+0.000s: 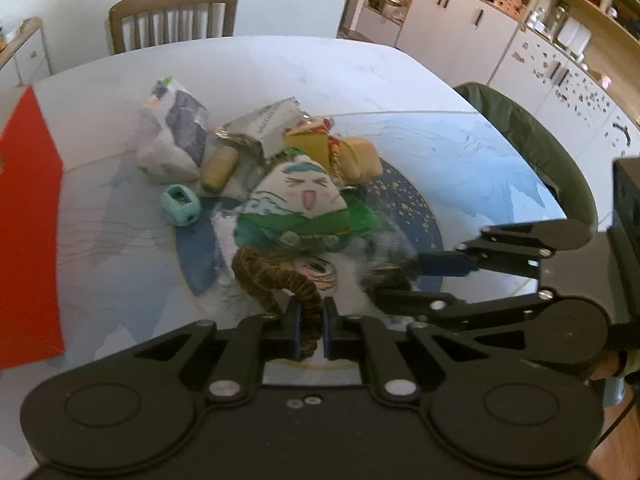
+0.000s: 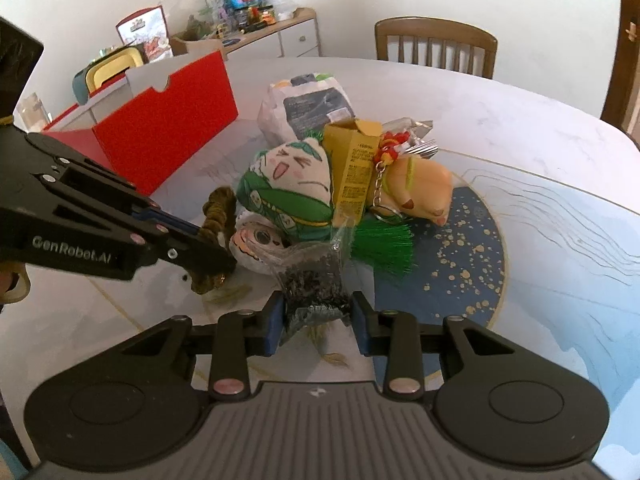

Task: Organize objects
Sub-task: 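Carry the bag with the right tool while the left tool carries the string into the white box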

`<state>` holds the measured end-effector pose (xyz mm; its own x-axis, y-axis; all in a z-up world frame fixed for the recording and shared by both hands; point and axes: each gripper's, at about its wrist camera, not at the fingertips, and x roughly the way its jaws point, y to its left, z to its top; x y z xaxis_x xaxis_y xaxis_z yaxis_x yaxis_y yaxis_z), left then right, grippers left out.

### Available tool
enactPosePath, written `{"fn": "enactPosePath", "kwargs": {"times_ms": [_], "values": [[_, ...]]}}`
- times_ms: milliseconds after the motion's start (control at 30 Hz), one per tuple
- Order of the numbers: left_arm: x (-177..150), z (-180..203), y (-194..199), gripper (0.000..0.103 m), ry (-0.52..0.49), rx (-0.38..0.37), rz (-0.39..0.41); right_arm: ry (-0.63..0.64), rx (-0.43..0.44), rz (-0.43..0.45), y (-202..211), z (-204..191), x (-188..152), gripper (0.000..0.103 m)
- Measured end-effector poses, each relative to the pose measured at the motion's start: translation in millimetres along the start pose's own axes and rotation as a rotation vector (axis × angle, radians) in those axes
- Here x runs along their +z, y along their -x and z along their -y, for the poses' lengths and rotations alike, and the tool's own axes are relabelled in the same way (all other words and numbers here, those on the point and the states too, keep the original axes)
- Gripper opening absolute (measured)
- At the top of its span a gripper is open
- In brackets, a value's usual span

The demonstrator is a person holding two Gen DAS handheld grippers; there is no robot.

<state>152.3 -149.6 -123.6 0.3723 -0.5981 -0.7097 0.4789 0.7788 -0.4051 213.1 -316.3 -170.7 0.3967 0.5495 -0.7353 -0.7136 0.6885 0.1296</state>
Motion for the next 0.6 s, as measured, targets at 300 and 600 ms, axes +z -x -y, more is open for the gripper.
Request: {"fn": "enactPosePath", "kwargs": {"times_ms": [300, 600], "values": [[4, -24, 41, 0.008, 0.023, -0.029, 0.064, -0.041, -0.031, 0.030, 33, -22, 21, 0.034], [10, -60, 95, 0.008, 0.027, -0.035, 0.125, -0.018, -0.013, 0.069, 50, -75, 66, 0.034]]}}
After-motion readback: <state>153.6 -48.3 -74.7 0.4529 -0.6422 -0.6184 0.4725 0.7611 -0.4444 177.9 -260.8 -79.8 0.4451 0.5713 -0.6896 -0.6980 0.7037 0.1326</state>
